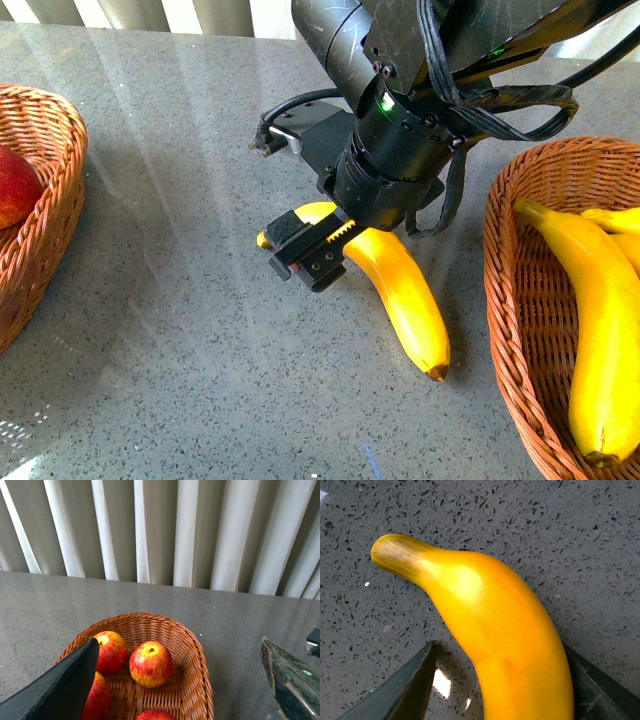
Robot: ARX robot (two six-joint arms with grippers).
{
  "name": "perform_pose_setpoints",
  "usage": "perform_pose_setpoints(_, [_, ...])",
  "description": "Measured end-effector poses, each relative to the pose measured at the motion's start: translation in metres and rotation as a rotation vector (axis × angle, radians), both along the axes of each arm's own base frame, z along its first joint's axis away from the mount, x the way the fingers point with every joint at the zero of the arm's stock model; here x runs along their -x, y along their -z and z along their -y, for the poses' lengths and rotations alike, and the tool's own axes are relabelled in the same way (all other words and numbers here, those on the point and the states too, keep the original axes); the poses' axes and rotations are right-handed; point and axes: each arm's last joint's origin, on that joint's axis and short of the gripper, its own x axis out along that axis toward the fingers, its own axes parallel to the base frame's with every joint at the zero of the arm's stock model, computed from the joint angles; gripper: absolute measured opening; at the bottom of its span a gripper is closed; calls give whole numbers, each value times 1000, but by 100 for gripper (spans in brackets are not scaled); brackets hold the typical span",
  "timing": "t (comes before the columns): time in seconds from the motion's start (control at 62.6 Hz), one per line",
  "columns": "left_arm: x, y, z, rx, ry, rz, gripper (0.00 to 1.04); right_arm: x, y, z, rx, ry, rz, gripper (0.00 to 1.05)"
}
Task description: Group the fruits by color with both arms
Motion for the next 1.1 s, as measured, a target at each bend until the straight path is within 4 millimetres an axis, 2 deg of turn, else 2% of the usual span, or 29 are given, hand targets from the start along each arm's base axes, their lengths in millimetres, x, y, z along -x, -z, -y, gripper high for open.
perform_pose_setpoints(0.112, [0,0,0,0,0,0,96,-2,-1,3,-27,36,-13,38])
perform_pose_setpoints(0.16, [0,0,0,0,0,0,96,-4,-4,3,-38,49,-12,34])
perform_pose_setpoints(0.272, [0,0,0,0,0,0,96,-8,-18,5,-90,83,-8,33])
perform_pose_setpoints(0.336, [0,0,0,0,0,0,96,-12,-36,7,-138,110,13,33])
perform_pose_setpoints(0.495, [0,0,0,0,0,0,96,-15,-98,14,-327,207,101,33])
perform_pose_setpoints(0.591, [0,0,0,0,0,0,96,-6,-134,24,-391,261,173,33])
perform_pose_setpoints(0.623, [0,0,0,0,0,0,96,-3,-141,27,-397,273,188,33])
perform_pose_setpoints(0.703, [0,0,0,0,0,0,96,14,-160,48,-425,333,208,33])
perform_pose_setpoints(0.879, [0,0,0,0,0,0,96,40,-159,97,-432,462,197,33])
perform_pose_setpoints(0.991, [0,0,0,0,0,0,96,57,-147,129,-377,540,198,33])
perform_pose_setpoints(1.103, [0,0,0,0,0,0,96,67,-135,152,-341,597,189,33])
